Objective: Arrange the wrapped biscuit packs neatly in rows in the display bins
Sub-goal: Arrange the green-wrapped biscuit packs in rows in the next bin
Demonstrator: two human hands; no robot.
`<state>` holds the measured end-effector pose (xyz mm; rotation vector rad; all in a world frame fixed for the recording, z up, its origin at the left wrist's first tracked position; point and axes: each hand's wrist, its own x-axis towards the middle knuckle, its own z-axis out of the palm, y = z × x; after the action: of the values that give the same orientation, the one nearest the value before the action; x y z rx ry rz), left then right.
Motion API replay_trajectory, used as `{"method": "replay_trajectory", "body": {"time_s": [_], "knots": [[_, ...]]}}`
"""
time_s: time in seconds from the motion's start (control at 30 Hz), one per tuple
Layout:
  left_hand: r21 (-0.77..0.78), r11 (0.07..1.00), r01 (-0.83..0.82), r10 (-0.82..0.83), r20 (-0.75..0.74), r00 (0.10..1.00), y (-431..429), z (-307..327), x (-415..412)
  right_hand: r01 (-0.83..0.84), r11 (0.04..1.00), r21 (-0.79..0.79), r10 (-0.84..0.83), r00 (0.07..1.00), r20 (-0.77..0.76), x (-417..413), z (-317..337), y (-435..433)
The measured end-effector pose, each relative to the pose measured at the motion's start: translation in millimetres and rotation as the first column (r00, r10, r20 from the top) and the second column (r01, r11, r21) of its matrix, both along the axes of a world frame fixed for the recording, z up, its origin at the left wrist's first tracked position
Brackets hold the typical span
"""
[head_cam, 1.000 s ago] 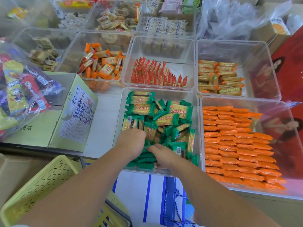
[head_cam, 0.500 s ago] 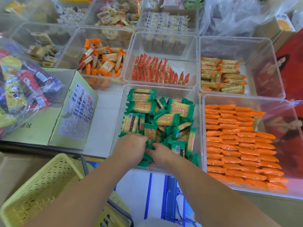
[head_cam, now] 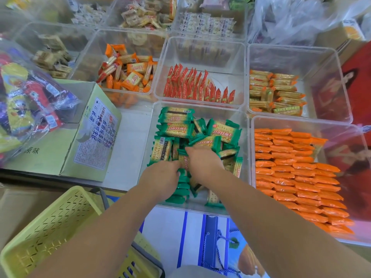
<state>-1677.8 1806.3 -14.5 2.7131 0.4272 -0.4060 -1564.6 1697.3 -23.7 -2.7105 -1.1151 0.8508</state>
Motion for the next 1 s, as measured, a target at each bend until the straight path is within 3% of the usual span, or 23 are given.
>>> {"method": "replay_trajectory", "body": {"time_s": [0.13,0.33,0.43,0.53,0.7,0.9,1.0], "knots": [[-0.018,0.999,-0.032,0.033,0.027,0.999,-1.8,0.1,-12.9,-0.048,0.997,-0.062,0.053,0.996,0.072,-3.0,-1.9,9.7],[-0.026,0.999,0.03,-0.027,0.107,0.994,0.7,-3.1,-27.8,-0.019,0.999,0.031,0.015,0.992,0.126,-2.8,-5.9,7.6],[0.033,0.998,0.051,-0.053,0.064,0.997,2.8,-9.4,-31.1,0.018,0.998,0.058,-0.026,0.99,0.136,1.8,-3.0,5.1],[0.064,0.993,0.097,-0.093,-0.051,0.994,1.7,-17.5,-33.0,0.039,0.976,0.213,-0.078,0.981,0.179,7.2,2.2,5.2],[0.08,0.99,0.117,-0.113,-0.053,0.992,1.2,-15.7,-27.7,-0.014,0.984,0.177,0.018,1.0,-0.019,4.9,-3.4,7.4],[0.069,0.997,-0.032,0.018,0.194,0.981,1.3,-11.7,-31.7,0.017,0.971,0.237,0.019,0.989,-0.149,-13.3,-16.0,-2.4],[0.075,0.997,0.009,-0.018,0.128,0.992,-0.8,-17.9,-28.6,0.043,0.962,0.27,0.007,0.984,-0.18,-6.5,-12.2,-4.0]]}}
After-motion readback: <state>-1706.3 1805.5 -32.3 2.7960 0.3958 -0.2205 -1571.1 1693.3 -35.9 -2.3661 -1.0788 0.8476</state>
